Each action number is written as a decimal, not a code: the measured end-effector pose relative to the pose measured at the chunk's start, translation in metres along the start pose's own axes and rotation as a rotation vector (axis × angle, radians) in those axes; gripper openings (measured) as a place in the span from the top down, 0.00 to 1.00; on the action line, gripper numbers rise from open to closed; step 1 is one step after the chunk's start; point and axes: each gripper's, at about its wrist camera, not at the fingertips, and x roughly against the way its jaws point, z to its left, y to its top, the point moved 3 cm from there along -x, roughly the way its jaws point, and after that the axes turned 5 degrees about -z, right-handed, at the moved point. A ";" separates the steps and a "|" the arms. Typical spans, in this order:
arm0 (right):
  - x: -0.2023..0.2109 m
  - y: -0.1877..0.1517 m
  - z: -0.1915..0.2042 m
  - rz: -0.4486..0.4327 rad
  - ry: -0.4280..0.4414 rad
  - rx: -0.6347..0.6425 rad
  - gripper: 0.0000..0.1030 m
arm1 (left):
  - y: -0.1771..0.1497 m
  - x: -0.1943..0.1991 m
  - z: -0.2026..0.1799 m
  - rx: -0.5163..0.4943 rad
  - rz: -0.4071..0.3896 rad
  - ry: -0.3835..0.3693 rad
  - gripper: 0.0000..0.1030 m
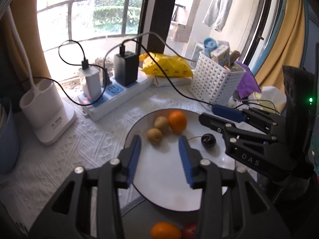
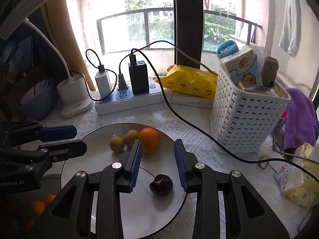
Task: Organize fruits
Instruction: 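Withdraw both open tools from the plate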
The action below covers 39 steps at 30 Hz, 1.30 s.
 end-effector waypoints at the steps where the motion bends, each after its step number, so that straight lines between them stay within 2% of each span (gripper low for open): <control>1: 0.003 0.001 0.001 -0.005 0.000 -0.001 0.65 | 0.000 0.005 0.001 0.003 -0.007 0.001 0.57; 13: 0.046 0.009 0.019 -0.059 -0.004 0.012 0.64 | 0.002 0.051 -0.004 -0.005 -0.079 0.030 0.56; 23: 0.091 0.014 0.041 -0.112 -0.012 0.034 0.64 | -0.001 0.107 -0.013 -0.025 -0.173 0.040 0.55; 31: 0.124 0.011 0.064 -0.148 -0.018 0.054 0.64 | -0.015 0.153 -0.016 -0.046 -0.239 0.059 0.54; 39: 0.150 0.003 0.088 -0.164 -0.013 0.082 0.64 | -0.034 0.187 -0.010 -0.024 -0.274 0.080 0.53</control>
